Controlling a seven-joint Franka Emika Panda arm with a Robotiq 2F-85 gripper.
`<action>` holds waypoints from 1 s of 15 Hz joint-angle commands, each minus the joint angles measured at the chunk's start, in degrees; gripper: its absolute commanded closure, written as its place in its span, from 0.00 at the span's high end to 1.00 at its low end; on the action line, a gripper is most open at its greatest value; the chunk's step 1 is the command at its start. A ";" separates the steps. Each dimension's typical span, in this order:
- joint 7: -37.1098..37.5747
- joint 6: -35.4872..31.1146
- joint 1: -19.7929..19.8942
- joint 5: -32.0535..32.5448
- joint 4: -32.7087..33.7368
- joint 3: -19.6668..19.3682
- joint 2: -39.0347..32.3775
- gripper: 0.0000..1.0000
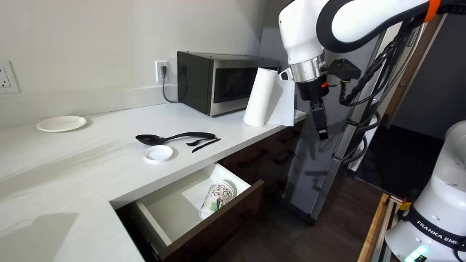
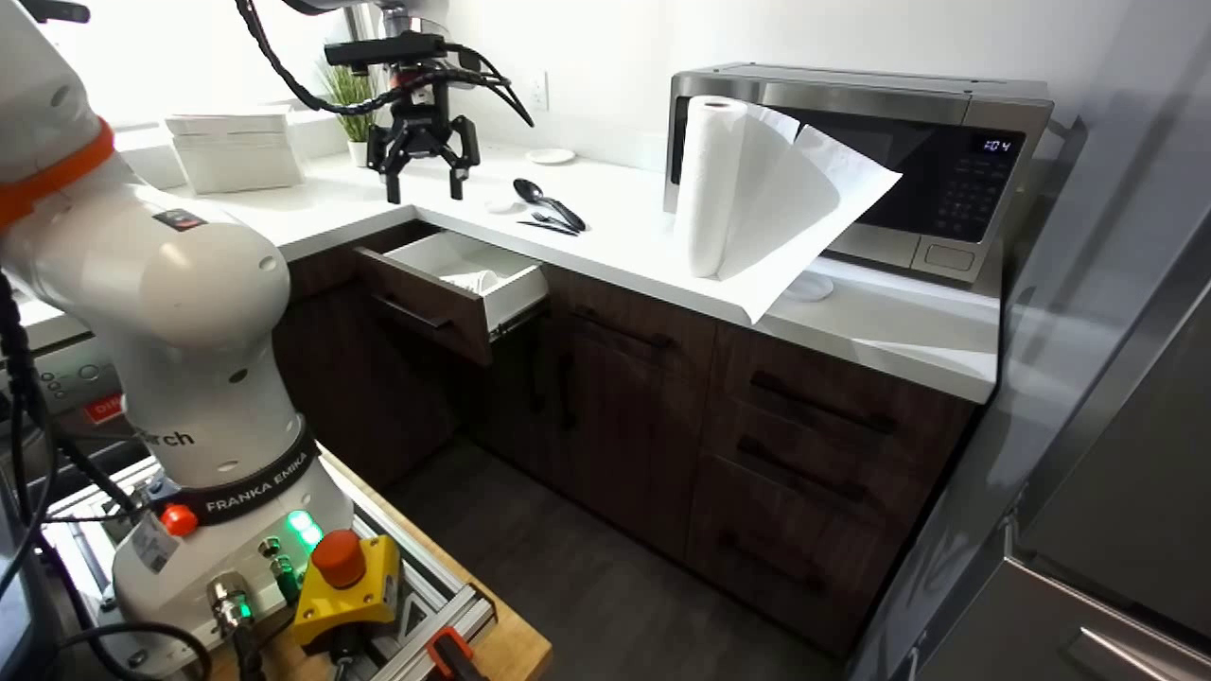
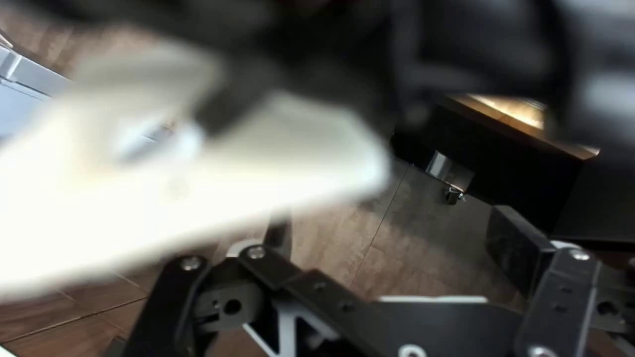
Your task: Close the open drawer.
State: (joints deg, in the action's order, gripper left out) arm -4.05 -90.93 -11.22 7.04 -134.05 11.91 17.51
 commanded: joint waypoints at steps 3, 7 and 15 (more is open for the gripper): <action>-0.95 0.13 -0.73 0.12 0.98 -0.08 -1.62 1.00; -7.06 -7.18 -2.98 4.59 4.24 2.06 -7.57 1.00; -8.70 -39.85 -5.63 19.87 4.17 5.57 -24.31 1.00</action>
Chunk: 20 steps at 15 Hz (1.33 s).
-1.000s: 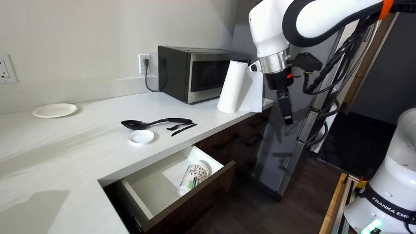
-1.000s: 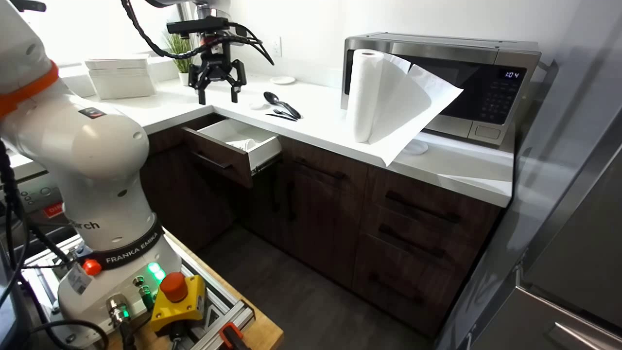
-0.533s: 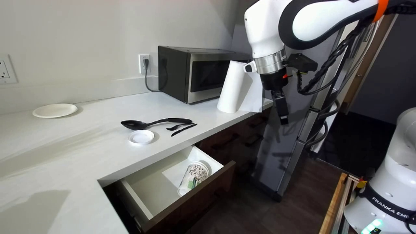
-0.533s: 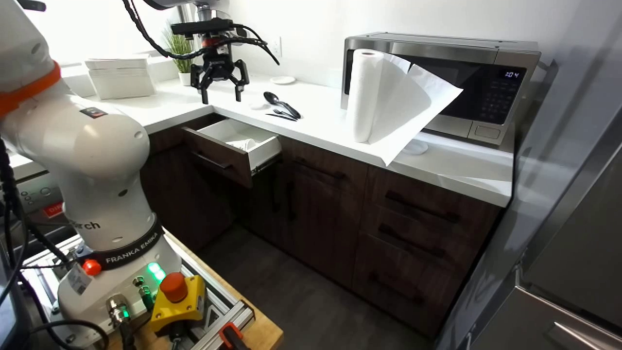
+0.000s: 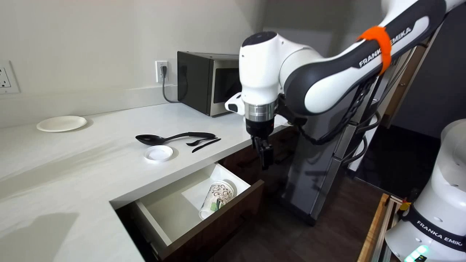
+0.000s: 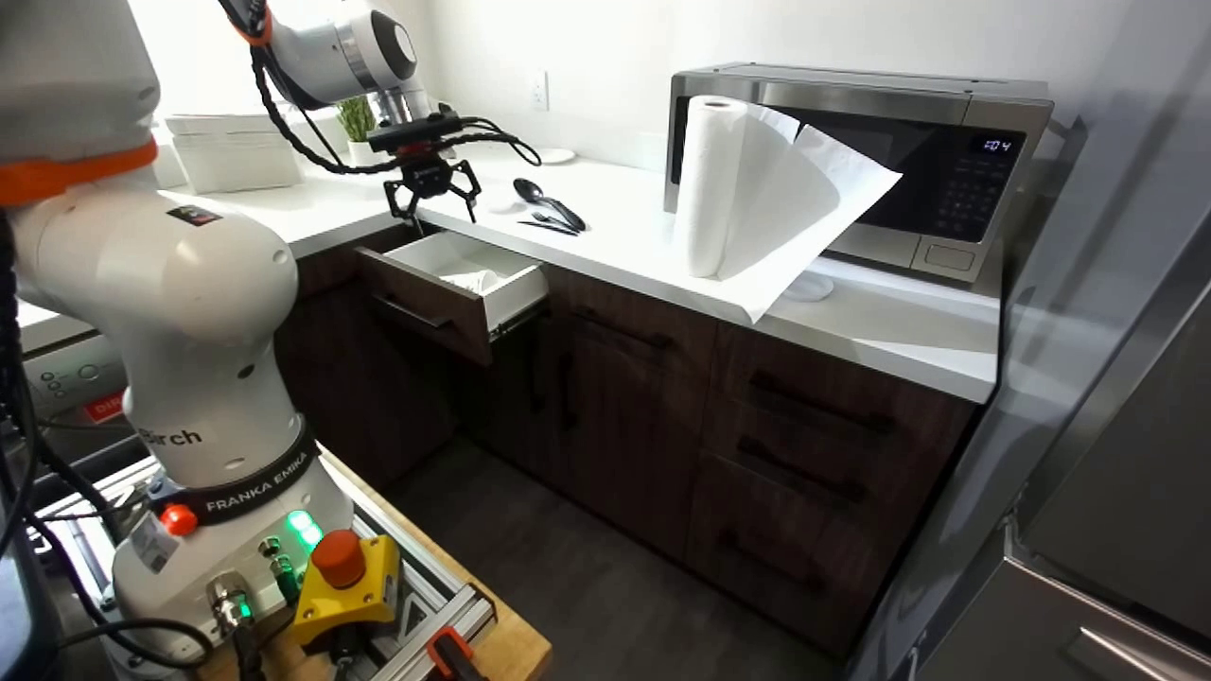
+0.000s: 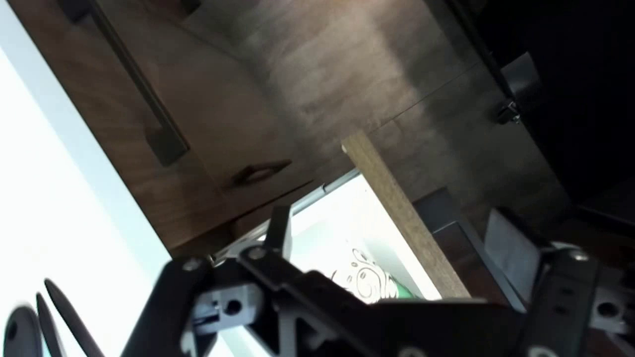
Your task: Close the open drawer.
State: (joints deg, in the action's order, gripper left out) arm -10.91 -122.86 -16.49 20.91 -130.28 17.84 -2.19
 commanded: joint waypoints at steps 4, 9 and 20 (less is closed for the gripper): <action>-5.66 -22.44 -0.55 11.70 -0.13 -0.95 -10.95 1.00; -7.44 -24.70 -0.99 9.84 -0.13 -1.16 -11.80 1.00; -7.20 -31.32 -3.62 13.09 -4.03 -0.79 -12.39 1.00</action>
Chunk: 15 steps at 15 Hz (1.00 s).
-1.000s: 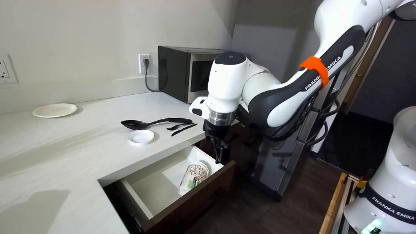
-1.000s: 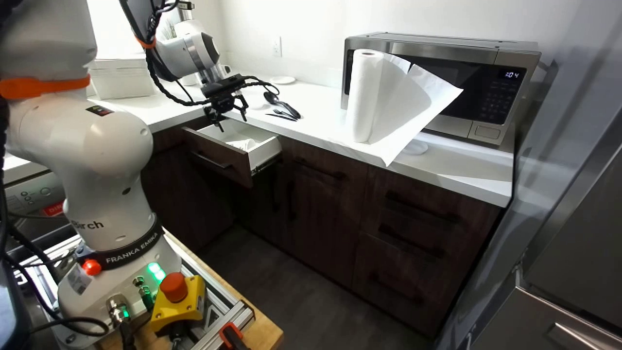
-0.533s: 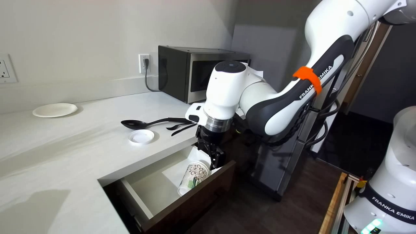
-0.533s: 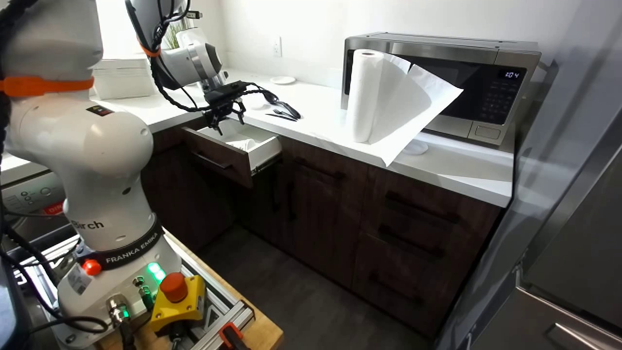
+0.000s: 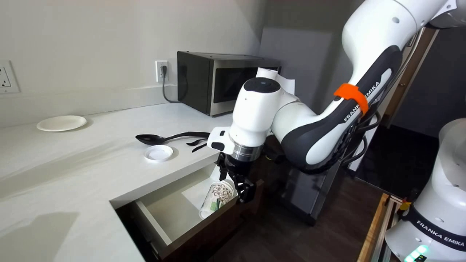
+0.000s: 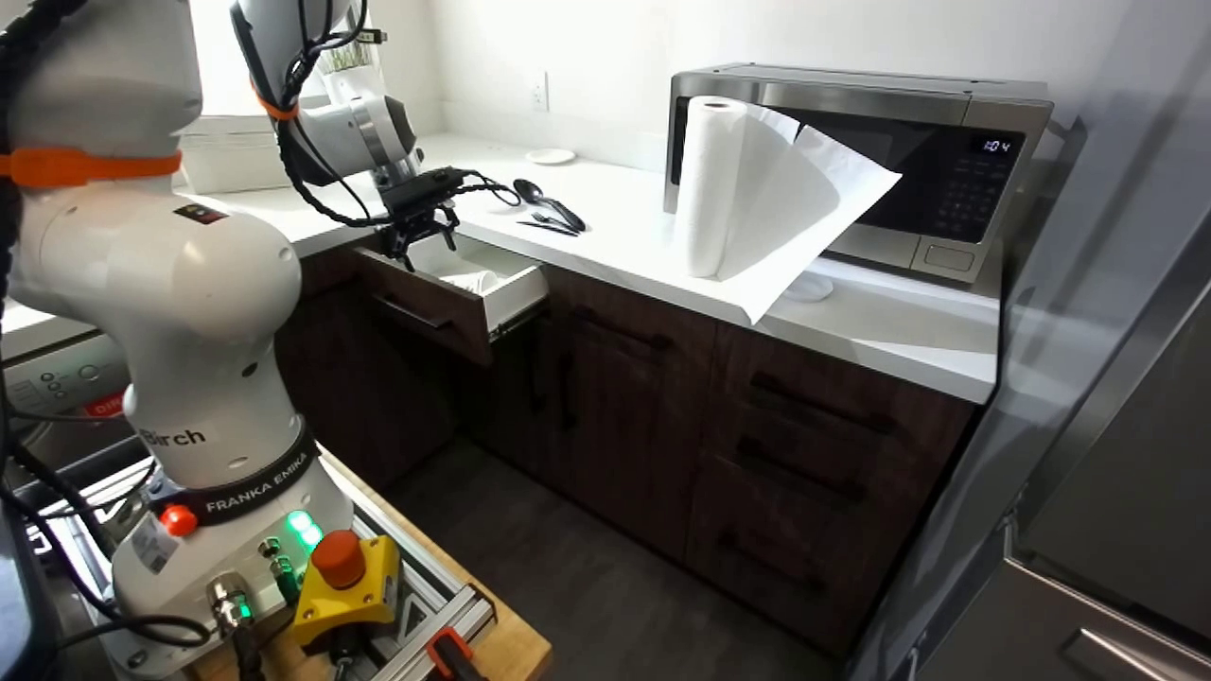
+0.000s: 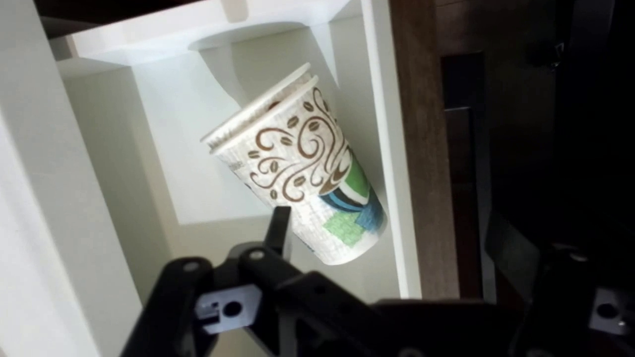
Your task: Close the open drawer.
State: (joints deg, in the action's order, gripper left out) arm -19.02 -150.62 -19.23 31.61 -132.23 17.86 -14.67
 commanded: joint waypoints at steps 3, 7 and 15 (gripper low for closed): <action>0.18 -6.26 -0.83 3.32 -1.15 -1.64 -2.70 1.00; 0.94 -6.49 -1.56 7.66 2.86 -4.18 -7.80 1.00; 7.11 -4.46 -5.53 14.74 3.15 -7.57 -4.57 1.00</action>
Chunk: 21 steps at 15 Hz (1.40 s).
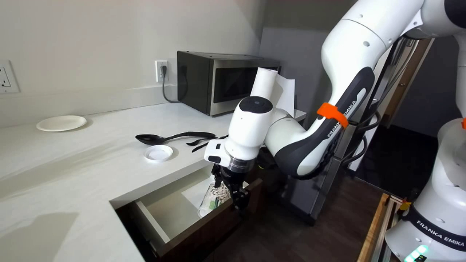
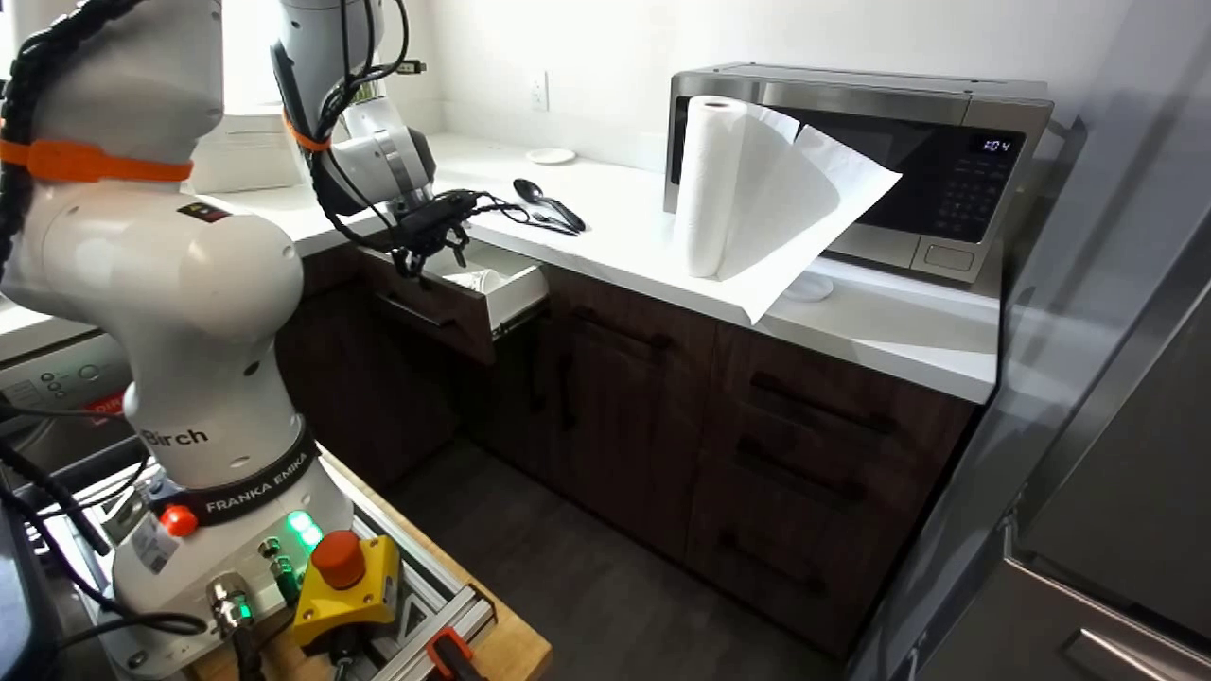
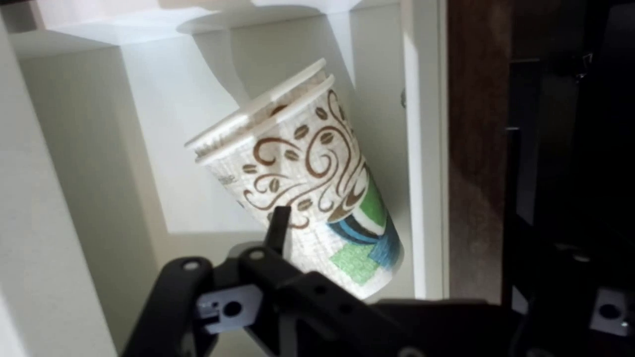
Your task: Close the open drawer.
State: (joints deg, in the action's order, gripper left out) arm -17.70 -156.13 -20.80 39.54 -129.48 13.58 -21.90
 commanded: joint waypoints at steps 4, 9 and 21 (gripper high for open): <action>18.48 1.93 -7.99 18.26 2.47 -8.00 3.34 1.00; 11.22 -0.41 -2.54 15.45 1.92 -2.17 2.25 1.00; -20.45 6.70 3.75 -8.37 -2.69 11.33 0.84 1.00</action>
State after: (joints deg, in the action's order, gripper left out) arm -32.95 -152.16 -18.18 35.35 -132.36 24.36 -20.27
